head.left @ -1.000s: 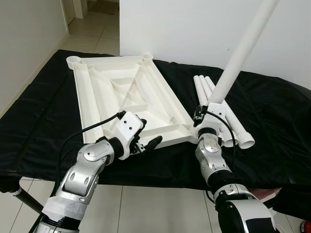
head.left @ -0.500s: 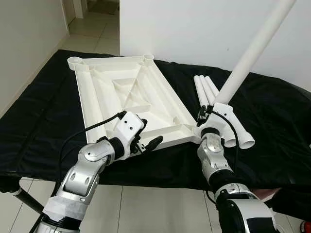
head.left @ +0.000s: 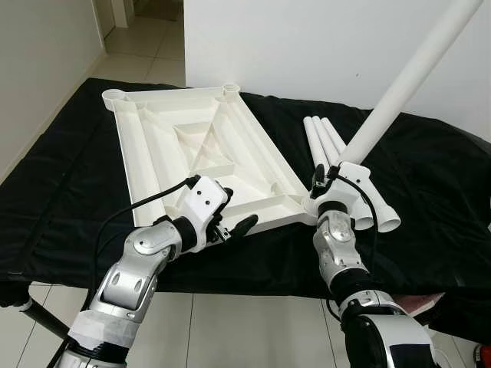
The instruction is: Building children table
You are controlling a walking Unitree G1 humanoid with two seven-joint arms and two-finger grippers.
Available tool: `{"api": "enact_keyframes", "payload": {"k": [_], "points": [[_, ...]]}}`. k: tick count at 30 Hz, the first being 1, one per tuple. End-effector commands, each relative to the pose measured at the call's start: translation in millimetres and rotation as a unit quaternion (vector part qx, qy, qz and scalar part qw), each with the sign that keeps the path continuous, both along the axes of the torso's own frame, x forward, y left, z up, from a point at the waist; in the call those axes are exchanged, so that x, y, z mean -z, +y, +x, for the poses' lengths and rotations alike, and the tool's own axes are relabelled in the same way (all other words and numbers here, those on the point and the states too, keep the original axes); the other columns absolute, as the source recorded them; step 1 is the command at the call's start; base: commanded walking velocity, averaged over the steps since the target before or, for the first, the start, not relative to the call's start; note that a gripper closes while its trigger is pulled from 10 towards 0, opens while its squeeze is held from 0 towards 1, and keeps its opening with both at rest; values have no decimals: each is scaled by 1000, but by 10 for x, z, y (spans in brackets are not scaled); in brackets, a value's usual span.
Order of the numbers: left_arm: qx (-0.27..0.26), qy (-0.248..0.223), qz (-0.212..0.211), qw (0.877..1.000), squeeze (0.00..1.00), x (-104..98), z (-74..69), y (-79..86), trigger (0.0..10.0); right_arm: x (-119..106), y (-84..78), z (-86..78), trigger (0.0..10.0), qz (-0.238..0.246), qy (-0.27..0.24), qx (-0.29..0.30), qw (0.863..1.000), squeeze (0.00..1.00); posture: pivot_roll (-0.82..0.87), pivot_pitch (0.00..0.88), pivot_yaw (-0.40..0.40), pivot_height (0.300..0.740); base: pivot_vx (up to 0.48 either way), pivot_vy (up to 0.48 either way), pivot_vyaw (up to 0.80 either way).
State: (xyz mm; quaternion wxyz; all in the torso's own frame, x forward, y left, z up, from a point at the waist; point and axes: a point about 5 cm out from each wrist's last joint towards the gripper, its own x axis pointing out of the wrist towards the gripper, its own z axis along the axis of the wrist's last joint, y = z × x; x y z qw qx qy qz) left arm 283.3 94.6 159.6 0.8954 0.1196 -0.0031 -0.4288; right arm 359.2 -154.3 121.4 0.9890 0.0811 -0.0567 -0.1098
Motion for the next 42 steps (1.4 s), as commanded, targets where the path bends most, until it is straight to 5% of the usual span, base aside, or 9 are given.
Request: {"api": "enact_keyframes", "payload": {"k": [1, 10, 14, 32, 42], "points": [[-14, -13, -1, 1000, 0, -38, 24, -27, 10000, 312, -82, -101, 10000, 7, 72, 10, 997, 0, -2, 0, -77, 740, 0, 0, 0], [-16, -13, -1, 1000, 0, -36, 25, -24, 10000, 295, -30, -66, 10000, -1, 76, -19, 997, 0, -1, 0, -78, 740, 0, 0, 0], [-16, -13, -1, 1000, 0, -34, 22, -27, 10000, 305, 38, -56, 10000, -65, 88, -50, 993, 0, -1, 0, -80, 740, 0, 0, 0], [-16, -14, -2, 1000, 0, -43, 24, -24, 10000, 363, 68, -54, 10000, -42, 111, -59, 991, 0, -2, 0, -77, 740, 0, 0, 0], [-14, -15, -2, 1000, 0, -48, 25, -34, 10000, 362, -37, -72, 10000, -10, 112, 31, 993, 0, -1, 0, -77, 740, 0, 0, 0]]}}
